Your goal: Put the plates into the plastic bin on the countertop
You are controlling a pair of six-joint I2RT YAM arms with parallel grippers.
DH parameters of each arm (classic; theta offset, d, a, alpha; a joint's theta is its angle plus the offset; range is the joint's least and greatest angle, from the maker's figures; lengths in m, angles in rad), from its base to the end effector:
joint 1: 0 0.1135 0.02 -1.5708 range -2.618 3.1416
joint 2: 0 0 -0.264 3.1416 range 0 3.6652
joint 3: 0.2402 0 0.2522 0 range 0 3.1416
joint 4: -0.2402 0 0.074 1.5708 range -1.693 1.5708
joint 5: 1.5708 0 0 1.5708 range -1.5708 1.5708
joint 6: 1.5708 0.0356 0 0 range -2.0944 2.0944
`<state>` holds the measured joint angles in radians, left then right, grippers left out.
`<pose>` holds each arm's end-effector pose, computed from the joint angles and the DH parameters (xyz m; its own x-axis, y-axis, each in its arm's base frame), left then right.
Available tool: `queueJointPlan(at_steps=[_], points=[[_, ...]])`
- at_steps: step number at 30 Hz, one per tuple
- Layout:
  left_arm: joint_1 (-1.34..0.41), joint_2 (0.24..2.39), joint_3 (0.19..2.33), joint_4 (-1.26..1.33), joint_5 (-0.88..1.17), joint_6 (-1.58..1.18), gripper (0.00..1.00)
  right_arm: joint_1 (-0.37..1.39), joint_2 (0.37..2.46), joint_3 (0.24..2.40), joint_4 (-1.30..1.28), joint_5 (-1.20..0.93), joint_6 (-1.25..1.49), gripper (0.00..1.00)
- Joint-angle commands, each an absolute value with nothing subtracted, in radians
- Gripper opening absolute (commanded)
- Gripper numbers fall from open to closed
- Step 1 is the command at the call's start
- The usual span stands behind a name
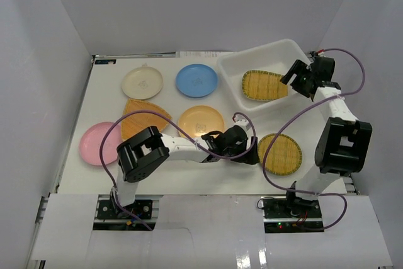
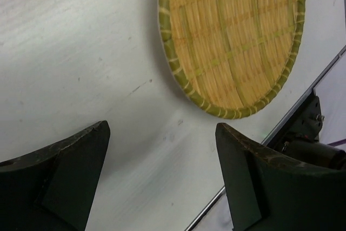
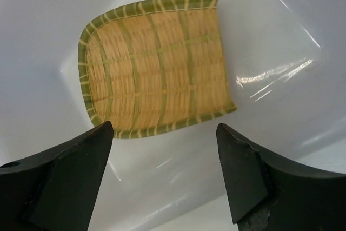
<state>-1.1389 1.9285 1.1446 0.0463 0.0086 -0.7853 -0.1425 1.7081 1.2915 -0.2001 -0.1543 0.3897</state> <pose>0.1711 -0.3719 0.1566 -0.8430 0.1401 -0.5193 0.4451 0.7237 -0.5274 0.3903 -0.0505 0.2676 -0.5234 0.4543 -0.7209 0.2325 0.8900 0.3921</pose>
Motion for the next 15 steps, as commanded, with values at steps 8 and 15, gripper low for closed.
queueJointPlan(at_steps=[8,15], points=[[-1.149,2.097,1.302,0.071,-0.041,-0.845,0.84,-0.115,1.318,1.057,-0.043,-0.241,0.469,0.90],[-1.157,2.201,1.359,0.067,-0.139,-0.862,0.38,-0.097,1.097,0.988,-0.041,-0.334,0.497,0.91]])
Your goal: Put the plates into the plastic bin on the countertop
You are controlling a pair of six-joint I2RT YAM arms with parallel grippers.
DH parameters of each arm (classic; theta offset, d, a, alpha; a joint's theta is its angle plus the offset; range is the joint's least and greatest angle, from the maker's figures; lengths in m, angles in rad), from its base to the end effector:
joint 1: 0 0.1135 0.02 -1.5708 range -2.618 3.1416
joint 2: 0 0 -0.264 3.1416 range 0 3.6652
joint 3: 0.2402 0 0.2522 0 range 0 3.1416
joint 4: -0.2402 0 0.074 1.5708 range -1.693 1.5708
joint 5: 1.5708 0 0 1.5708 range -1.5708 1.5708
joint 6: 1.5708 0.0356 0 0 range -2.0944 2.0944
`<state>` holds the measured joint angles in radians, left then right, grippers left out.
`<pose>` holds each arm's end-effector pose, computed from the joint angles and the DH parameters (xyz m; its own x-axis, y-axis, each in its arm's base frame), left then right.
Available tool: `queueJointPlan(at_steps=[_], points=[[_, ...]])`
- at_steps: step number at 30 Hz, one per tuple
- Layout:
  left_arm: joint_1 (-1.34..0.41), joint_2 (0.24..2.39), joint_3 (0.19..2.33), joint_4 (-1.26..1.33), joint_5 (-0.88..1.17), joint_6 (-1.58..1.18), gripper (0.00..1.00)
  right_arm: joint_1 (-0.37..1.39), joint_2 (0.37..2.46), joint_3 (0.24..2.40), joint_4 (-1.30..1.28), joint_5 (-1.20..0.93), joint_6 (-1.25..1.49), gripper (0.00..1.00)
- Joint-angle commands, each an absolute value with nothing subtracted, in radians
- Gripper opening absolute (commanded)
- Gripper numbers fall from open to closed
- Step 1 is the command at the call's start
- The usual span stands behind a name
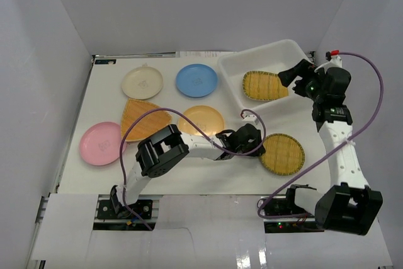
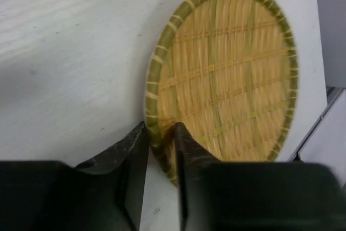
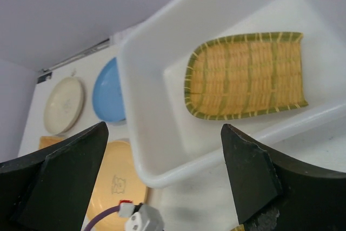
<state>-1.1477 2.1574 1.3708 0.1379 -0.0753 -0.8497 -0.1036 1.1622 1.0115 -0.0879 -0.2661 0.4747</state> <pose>0.1950 -0.4264 0.1362 -0.8282 0.0151 -0.5602 0.3977 0.7201 -0.5685 0.2711 -0.0188 0.3527 -0.2796 0.4724 -0.8358 -0.0299 0.8659 0.4994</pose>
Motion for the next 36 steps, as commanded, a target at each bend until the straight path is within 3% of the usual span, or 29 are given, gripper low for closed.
queueJointPlan(at_steps=[1,2,3,4,7,10,14,20,25,36], points=[[-1.157,2.200,1.341,0.071,-0.146,-0.868,0.29,-0.097,1.076,0.977,-0.038,-0.342,0.505,0.91],[-1.157,2.188,1.330,0.075,-0.155,-0.868,0.21,-0.097,1.037,0.959,-0.035,-0.350,0.511,0.91],[-1.157,2.175,1.318,0.084,-0.153,-0.868,0.03,-0.095,1.019,0.950,-0.035,-0.362,0.514,0.91],[-1.157,2.162,1.283,0.092,-0.149,-0.868,0.00,-0.095,1.002,0.943,-0.035,-0.368,0.518,0.91],[-1.158,2.076,1.215,0.153,-0.100,-0.873,0.00,-0.095,0.936,0.930,-0.037,-0.420,0.544,0.91],[-1.160,1.945,1.135,0.227,-0.022,-0.876,0.00,-0.095,0.891,0.951,-0.060,-0.457,0.566,0.98],[-1.149,1.758,1.142,0.282,0.050,-0.833,0.00,-0.095,0.824,1.063,-0.087,-0.508,0.592,0.90],[-0.921,1.683,1.262,0.328,0.273,-0.929,0.00,-0.095,0.831,1.347,-0.158,-0.545,0.586,0.91],[-0.780,1.773,1.518,0.218,0.250,-0.888,0.00,-0.095,0.821,1.335,-0.175,-0.548,0.554,0.91],[-0.657,2.379,2.209,-0.021,0.198,-0.813,0.00,-0.095,0.775,1.108,-0.074,-0.592,0.577,0.92]])
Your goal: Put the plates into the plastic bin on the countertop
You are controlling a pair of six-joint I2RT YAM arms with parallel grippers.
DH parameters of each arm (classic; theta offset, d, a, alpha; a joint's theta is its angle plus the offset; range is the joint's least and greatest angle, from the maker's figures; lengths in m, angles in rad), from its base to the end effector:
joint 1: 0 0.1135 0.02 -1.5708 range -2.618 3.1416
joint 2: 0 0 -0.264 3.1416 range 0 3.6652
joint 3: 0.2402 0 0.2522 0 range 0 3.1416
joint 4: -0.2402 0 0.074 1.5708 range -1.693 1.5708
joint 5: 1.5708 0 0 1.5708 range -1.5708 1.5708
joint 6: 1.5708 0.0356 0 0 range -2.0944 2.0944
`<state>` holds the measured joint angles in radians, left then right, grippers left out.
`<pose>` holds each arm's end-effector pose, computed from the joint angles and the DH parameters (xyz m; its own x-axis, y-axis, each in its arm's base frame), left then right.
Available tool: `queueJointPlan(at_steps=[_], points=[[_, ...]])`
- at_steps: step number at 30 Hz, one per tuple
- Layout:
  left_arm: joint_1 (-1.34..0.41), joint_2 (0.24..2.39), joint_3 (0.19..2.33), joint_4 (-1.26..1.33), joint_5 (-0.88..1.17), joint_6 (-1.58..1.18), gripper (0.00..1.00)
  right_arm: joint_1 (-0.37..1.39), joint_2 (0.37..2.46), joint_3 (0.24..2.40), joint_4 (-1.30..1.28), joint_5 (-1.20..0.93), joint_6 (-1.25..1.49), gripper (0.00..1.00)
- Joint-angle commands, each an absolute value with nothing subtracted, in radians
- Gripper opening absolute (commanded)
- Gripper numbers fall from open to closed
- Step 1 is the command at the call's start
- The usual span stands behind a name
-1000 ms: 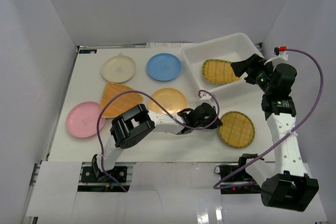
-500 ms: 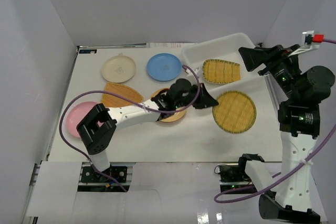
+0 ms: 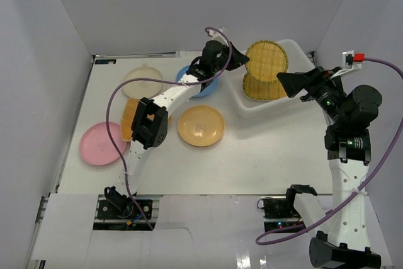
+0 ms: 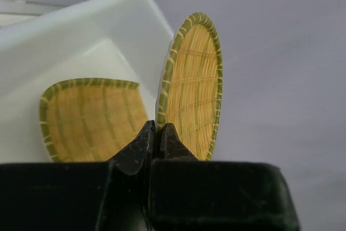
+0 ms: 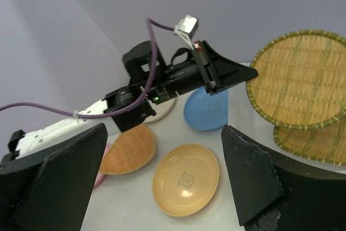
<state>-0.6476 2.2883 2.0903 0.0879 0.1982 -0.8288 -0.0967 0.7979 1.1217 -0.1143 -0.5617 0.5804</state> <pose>0.4374 -0.3397 0.3111 -0.6103 -0.4445 -0.6557 0.4406 0.4975 -0.7473 0.1518 0.0043 0.4590 -0.0664 0.4727 -0.8787 -0.4788 0.7575 0.4437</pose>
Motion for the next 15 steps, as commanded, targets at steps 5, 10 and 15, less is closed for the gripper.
queueJointPlan(at_steps=[5,10,15], points=[[-0.653,2.470,2.283,-0.043,0.163,-0.807,0.00,-0.094,0.773,1.069,-0.089,-0.575,0.551,0.92],[-0.652,2.523,2.275,-0.049,0.175,-0.805,0.23,-0.092,0.765,1.034,-0.068,-0.583,0.563,0.92],[-0.652,2.517,2.252,-0.034,0.204,-0.815,0.98,-0.092,0.761,1.022,-0.072,-0.574,0.561,0.92]])
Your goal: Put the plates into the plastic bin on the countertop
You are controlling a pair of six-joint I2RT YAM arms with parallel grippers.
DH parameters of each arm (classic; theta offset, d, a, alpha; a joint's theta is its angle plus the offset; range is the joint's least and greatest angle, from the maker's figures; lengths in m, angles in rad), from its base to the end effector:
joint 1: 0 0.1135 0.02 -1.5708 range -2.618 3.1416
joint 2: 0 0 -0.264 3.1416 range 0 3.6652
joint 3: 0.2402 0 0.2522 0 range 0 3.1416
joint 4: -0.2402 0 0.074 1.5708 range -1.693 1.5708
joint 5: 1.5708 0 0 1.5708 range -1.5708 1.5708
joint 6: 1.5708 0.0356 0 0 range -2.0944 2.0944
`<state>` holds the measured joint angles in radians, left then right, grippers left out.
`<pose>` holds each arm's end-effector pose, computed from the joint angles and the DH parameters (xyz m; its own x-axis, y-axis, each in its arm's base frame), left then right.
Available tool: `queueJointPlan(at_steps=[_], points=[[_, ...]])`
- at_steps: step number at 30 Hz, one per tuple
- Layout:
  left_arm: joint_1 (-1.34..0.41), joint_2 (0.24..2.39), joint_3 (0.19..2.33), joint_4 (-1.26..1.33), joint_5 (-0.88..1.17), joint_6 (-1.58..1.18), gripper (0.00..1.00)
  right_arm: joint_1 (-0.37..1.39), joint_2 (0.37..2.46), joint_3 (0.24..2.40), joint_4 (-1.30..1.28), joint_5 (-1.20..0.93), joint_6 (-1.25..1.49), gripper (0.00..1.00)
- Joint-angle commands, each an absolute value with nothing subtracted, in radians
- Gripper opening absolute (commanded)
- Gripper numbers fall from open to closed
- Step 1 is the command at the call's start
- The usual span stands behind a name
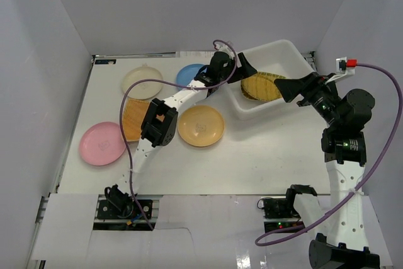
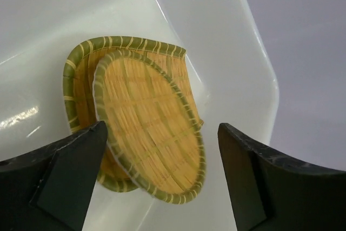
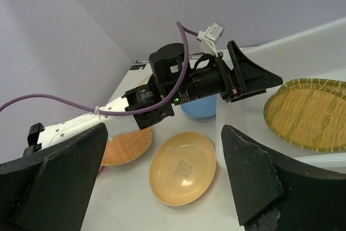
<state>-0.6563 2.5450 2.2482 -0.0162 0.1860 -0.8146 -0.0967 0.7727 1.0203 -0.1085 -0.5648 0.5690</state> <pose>0.4665 -0.3676 0.2140 -0.7050 -0.3594 -0.6114 0.3297 0.5972 -0.7312 0.1579 0.0038 0.4304 -0.1241 0.4693 -0.8743 -0.4501 0.7586 0.4711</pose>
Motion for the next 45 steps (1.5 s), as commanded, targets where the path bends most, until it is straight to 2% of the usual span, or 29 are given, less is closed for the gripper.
queueJointPlan(at_steps=[1,6,10,13,14,15,16,18,19,20,22,25,29,30,31,33,36,38,45], points=[[-0.652,2.510,2.255,-0.022,0.209,-0.815,0.98,-0.092,0.762,1.023,-0.077,-0.572,0.558,0.91],[-0.649,2.407,2.321,-0.008,0.267,-0.802,0.98,-0.091,0.762,1.037,-0.086,-0.563,0.560,0.93],[-0.644,2.238,2.347,0.023,0.282,-0.705,0.98,-0.089,0.758,1.028,-0.095,-0.545,0.571,1.00],[-0.644,2.039,2.318,-0.065,0.264,-0.597,0.98,-0.077,0.750,0.973,-0.084,-0.506,0.603,0.89],[-0.644,1.970,2.212,-0.075,0.250,-0.530,0.98,-0.068,0.750,0.954,-0.069,-0.480,0.613,0.88],[-0.644,1.806,2.128,-0.077,0.230,-0.502,0.98,-0.052,0.759,0.924,-0.066,-0.468,0.624,0.86],[-0.644,1.713,1.927,-0.062,0.175,-0.462,0.98,0.004,0.765,0.910,-0.060,-0.425,0.630,0.84],[-0.644,1.526,1.710,-0.028,0.120,-0.437,0.98,0.139,0.793,0.878,-0.017,-0.327,0.638,0.82],[-0.644,1.350,1.612,-0.020,0.073,-0.425,0.98,0.301,0.805,0.855,-0.012,-0.192,0.638,0.81],[-0.644,1.269,1.436,-0.032,0.048,-0.407,0.98,0.389,0.845,0.848,0.021,-0.123,0.637,0.81],[-0.643,1.058,1.292,-0.127,-0.064,-0.397,0.98,0.611,0.903,0.845,0.072,0.056,0.631,0.80],[-0.643,0.892,1.070,-0.314,-0.185,-0.380,0.98,0.811,1.050,0.865,0.145,0.222,0.635,0.77],[-0.643,0.645,0.893,-0.524,-0.423,-0.379,0.98,0.960,1.292,0.920,0.236,0.365,0.722,0.68],[-0.643,0.609,0.872,-0.550,-0.452,-0.379,0.98,0.986,1.334,0.926,0.261,0.388,0.744,0.61],[-0.643,0.574,0.838,-0.586,-0.475,-0.377,0.98,1.027,1.373,0.934,0.303,0.422,0.768,0.60],[-0.643,0.485,0.815,-0.601,-0.544,-0.371,0.98,1.060,1.501,0.971,0.340,0.446,0.839,0.62],[-0.643,0.408,0.764,-0.589,-0.548,-0.371,0.98,1.107,1.652,1.002,0.424,0.540,0.942,0.80],[-0.643,0.384,0.720,-0.552,-0.525,-0.371,0.98,1.130,1.751,1.038,0.442,0.594,0.978,0.85],[-0.643,0.241,0.687,-0.506,-0.543,-0.387,0.98,1.146,1.991,1.261,0.373,0.560,1.104,0.83]])
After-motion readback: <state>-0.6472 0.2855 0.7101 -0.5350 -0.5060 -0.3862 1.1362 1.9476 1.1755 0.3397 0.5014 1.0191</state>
